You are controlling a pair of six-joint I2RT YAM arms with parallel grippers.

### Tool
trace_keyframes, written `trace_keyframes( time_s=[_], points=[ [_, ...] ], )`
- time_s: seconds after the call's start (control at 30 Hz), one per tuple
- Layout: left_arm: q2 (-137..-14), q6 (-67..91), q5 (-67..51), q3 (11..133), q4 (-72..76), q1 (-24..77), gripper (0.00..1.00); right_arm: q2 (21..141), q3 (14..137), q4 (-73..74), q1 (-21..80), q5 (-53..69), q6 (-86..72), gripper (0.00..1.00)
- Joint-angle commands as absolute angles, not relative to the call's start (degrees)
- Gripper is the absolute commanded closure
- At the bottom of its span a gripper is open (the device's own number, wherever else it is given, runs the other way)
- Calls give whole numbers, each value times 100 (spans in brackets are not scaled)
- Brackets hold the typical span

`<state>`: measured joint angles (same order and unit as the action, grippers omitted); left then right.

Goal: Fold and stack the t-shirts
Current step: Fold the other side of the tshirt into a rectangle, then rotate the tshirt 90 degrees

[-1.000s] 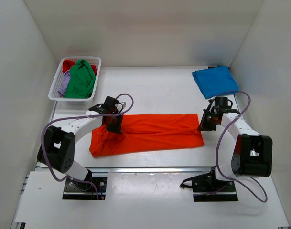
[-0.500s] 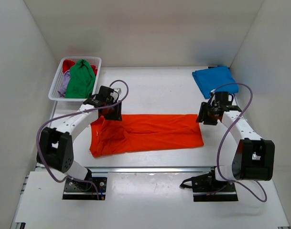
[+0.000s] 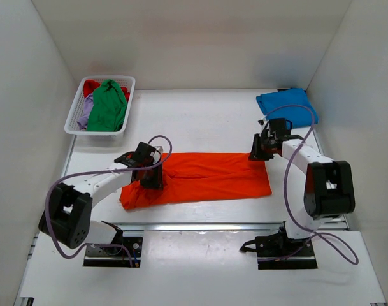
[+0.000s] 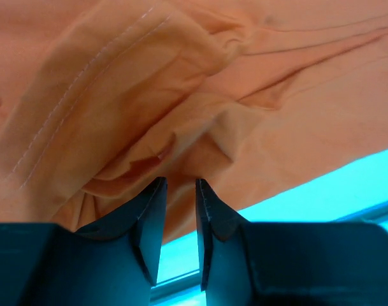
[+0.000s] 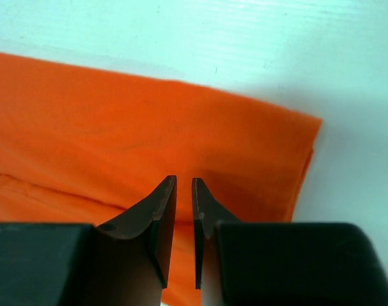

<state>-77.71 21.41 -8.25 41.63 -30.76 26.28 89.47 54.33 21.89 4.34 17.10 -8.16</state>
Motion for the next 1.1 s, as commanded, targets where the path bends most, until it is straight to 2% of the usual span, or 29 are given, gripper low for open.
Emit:
trace_keyframes(
  time_s=[0.0,0.17,0.37,0.5,0.57,0.6,0.67,0.77,0.83,0.93,1.07],
  points=[
    [-8040,2303,-607,4148,-2663,2619,64,9386,5800,1924,413,1819,-615,87],
    [-9051,2084,-352,4868,-2751,2479,62,9782,5828,2258,387,1434,-948,88],
    [-10931,1627,-352,7301,-3523,2434,62,9502,5442,3006,623,941,-1625,87],
    [-12584,1179,-387,9936,-4558,2504,62,8809,4389,2717,896,1414,-2521,89],
    [-13714,968,-369,11890,-5183,2540,63,8440,3696,2061,1080,1775,-3353,93],
    [-13981,854,-369,12414,-5681,2549,62,8150,3291,1883,1299,1958,-3566,94],
    [-15103,852,-387,14597,-6431,2558,63,7833,2781,1225,1791,1890,-4513,95],
    [-14890,993,-738,14047,-5943,2444,64,7629,2331,687,2653,1601,-5385,94],
    [-14793,915,-432,13957,-5871,2479,62,7672,2355,625,3118,1460,-5606,94],
    [-14836,914,-62,14255,-5906,2418,55,7953,2426,580,3392,1328,-5625,94],
    [-14801,1107,-9,14335,-5652,2189,54,8077,2443,562,3471,1398,-5598,92]
  ],
)
